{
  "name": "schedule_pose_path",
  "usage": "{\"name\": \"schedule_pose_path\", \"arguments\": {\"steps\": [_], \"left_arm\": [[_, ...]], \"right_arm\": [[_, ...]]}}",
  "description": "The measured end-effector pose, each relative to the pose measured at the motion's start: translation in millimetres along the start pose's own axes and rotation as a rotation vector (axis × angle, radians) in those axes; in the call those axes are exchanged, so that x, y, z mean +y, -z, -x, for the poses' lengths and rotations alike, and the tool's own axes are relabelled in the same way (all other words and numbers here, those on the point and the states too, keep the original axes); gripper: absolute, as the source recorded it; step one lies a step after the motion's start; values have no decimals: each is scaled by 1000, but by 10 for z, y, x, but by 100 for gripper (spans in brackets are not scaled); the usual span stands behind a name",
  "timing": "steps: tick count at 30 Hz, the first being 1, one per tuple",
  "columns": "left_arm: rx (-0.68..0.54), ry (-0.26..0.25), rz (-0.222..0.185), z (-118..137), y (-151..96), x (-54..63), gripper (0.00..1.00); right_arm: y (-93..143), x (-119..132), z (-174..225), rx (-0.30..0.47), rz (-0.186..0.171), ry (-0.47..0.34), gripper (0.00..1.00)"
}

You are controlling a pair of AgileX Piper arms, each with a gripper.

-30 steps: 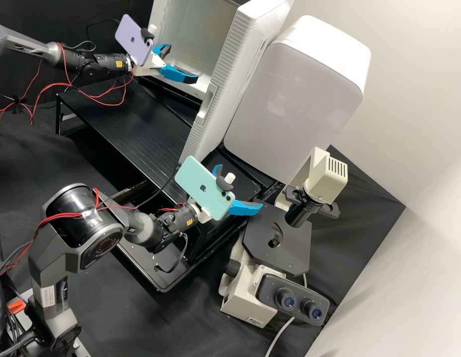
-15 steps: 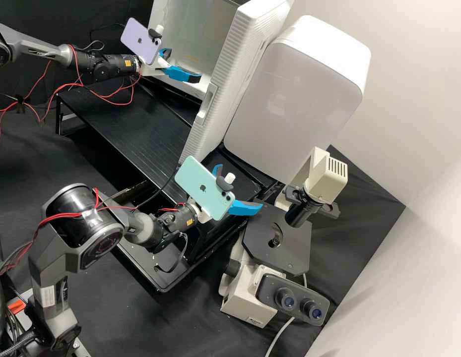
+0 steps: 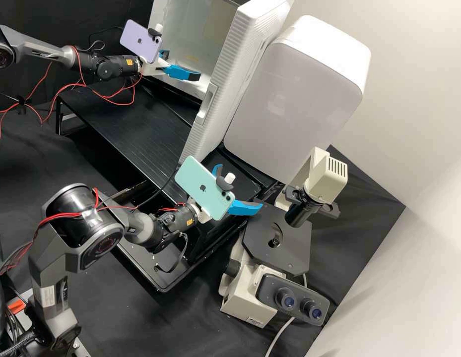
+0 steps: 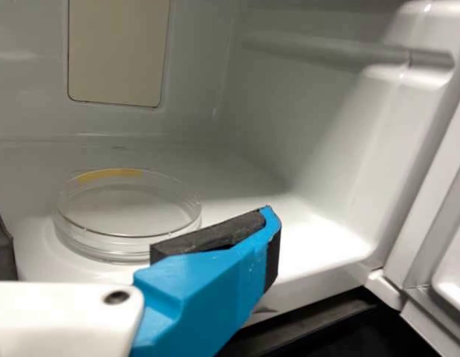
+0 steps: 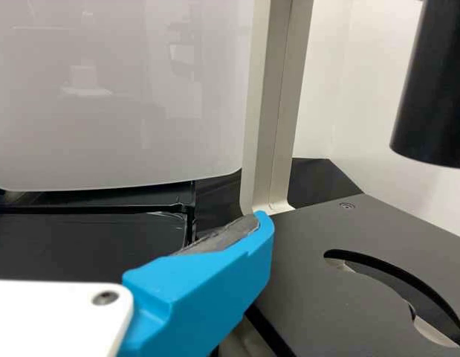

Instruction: Take the petri dish out of the incubator

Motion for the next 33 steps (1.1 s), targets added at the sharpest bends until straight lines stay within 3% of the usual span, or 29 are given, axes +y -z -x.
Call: {"name": "schedule_pose_path", "arguments": {"steps": [10,13,14,15,20,23,33], "left_arm": [[37,3,-79,-83,34,-69,100],[58,6,-133,-108,34,-123,100],[63,10,-184,-113,16,-138,100],[78,6,-175,-119,17,-138,100],[112,5,-214,-123,-55,-139,100],[115,2,-221,-125,-70,-121,100],[123,28,-165,-164,-111,-48,100]], "right_arm": [[0,0,0,0,0,0,100],[0,0,0,0,0,0,100],[0,0,0,0,0,0,100],[0,0,0,0,0,0,100],[0,0,0,0,0,0,100],[0,0,0,0,0,0,100],[0,0,0,0,0,0,100]]}}
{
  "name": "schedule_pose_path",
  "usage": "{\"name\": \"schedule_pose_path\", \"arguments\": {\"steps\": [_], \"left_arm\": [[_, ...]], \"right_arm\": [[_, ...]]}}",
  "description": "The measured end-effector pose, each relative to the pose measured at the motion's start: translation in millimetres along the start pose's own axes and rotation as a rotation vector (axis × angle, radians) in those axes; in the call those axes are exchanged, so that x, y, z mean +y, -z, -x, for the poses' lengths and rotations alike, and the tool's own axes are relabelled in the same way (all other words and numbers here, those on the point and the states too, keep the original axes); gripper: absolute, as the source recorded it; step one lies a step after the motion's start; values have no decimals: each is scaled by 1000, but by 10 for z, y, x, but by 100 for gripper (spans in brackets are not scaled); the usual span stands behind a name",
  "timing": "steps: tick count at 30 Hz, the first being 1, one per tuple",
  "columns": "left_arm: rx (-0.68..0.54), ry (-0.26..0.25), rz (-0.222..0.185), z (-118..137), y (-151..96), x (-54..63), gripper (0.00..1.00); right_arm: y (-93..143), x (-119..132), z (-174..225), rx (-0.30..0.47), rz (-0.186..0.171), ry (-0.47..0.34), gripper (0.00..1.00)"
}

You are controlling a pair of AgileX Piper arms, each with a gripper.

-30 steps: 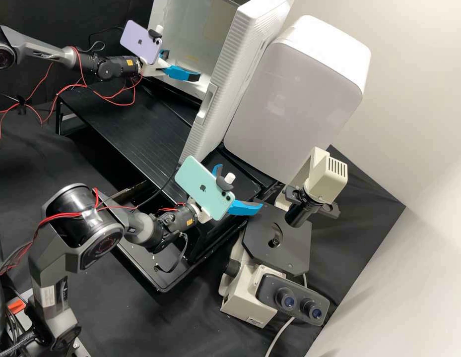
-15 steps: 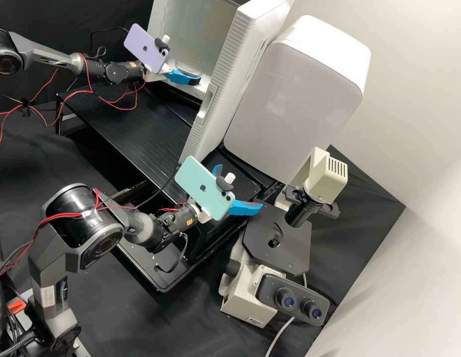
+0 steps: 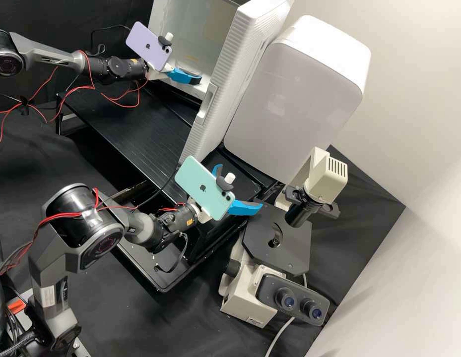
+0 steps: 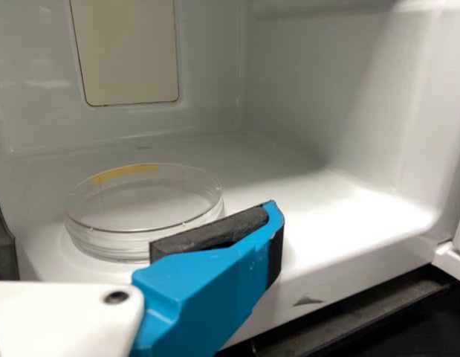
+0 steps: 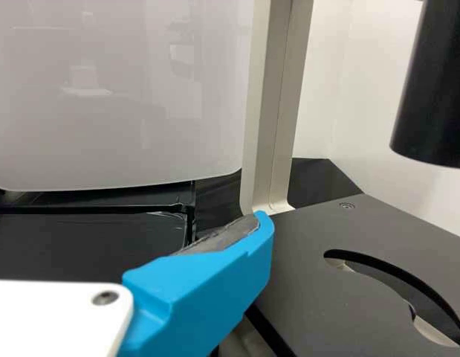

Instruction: Take the petri dish out of the incubator

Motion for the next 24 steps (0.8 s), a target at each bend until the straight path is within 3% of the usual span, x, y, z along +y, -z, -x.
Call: {"name": "schedule_pose_path", "arguments": {"steps": [12,24], "left_arm": [[-8,40,13,-63,-58,90,100],[-15,59,9,-80,-78,105,100]], "right_arm": [[0,0,0,0,0,0,100],[0,0,0,0,0,0,100]]}}
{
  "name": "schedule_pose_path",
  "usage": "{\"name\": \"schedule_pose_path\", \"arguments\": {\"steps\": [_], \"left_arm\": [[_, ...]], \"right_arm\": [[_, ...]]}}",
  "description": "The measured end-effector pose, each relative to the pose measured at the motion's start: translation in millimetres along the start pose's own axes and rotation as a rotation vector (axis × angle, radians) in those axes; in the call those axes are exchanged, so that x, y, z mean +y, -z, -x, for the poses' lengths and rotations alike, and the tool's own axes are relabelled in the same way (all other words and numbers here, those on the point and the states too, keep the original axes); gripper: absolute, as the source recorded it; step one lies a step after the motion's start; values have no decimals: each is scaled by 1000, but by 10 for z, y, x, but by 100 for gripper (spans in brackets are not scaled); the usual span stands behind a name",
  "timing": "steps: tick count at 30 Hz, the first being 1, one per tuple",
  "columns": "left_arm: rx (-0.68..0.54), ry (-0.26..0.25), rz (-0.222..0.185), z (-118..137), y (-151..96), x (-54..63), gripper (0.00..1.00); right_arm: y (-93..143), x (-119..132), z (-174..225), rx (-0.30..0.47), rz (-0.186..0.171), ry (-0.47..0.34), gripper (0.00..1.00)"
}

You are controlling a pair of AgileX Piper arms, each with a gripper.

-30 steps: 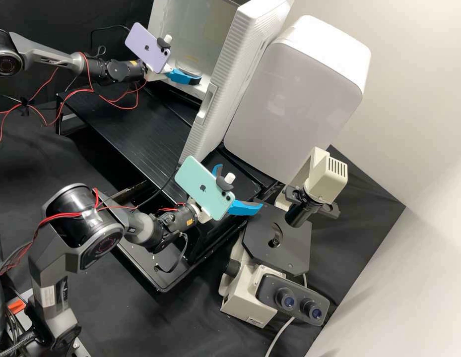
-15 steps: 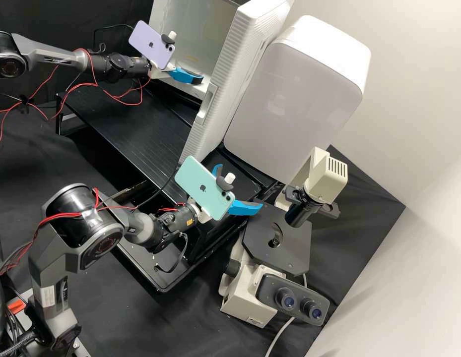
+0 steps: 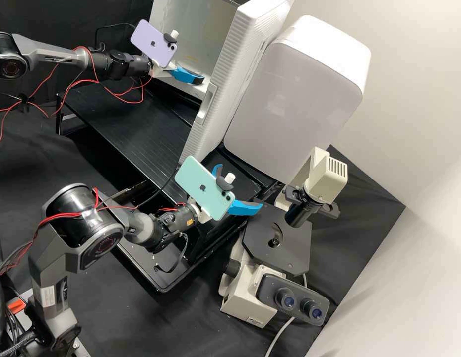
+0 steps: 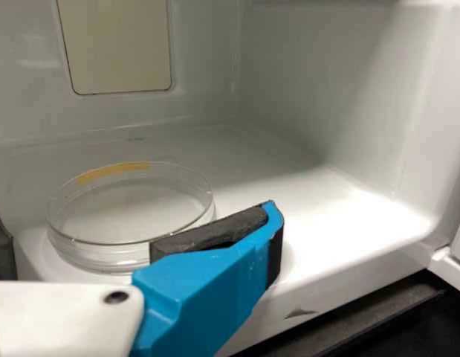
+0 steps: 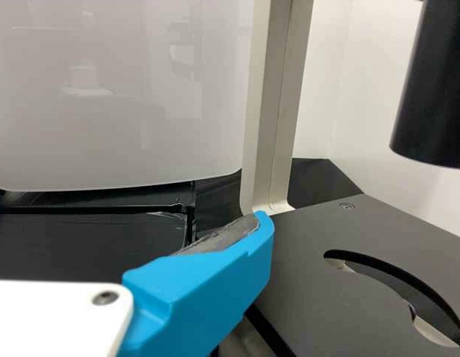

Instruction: Take the petri dish out of the incubator

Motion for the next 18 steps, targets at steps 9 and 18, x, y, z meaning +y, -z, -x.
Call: {"name": "schedule_pose_path", "arguments": {"steps": [9,18], "left_arm": [[-2,0,4,-22,-13,0,100],[-10,-21,3,-66,-15,-53,100]], "right_arm": [[0,0,0,0,0,0,100],[0,0,0,0,0,0,100]]}}
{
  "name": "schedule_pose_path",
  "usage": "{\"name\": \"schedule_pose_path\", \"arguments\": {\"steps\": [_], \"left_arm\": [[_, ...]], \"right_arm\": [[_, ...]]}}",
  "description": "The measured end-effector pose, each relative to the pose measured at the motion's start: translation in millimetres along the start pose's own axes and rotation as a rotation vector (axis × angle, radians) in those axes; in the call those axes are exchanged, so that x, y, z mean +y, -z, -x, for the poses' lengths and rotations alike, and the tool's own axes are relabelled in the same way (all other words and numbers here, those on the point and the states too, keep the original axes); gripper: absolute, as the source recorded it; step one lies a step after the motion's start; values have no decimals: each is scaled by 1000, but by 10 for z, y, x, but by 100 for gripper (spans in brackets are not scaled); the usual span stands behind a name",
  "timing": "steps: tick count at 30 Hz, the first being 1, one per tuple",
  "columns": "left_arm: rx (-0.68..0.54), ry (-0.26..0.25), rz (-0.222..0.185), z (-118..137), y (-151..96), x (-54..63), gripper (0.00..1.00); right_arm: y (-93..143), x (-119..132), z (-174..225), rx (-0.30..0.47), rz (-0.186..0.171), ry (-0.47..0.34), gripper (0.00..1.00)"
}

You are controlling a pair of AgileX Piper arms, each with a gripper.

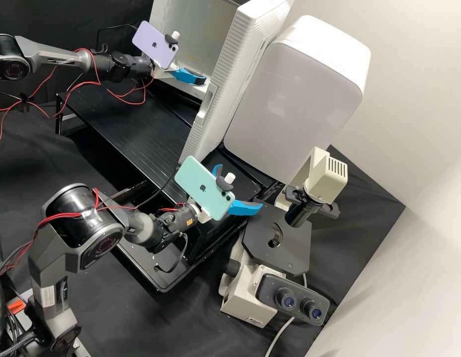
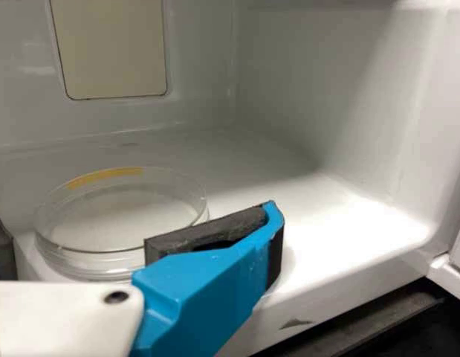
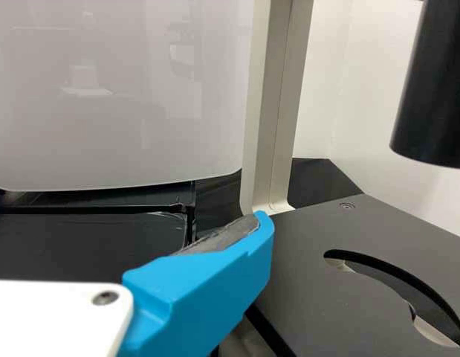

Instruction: Take the petri dish out of the incubator

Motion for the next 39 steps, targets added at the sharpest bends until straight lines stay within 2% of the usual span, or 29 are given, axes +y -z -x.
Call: {"name": "schedule_pose_path", "arguments": {"steps": [6,7,39], "left_arm": [[2,6,-5,-1,2,-7,100],[4,9,-8,-1,3,-8,0],[7,18,-3,1,-2,13,0]], "right_arm": [[0,0,0,0,0,0,100],[0,0,0,0,0,0,100],[0,0,0,0,0,0,100]]}}
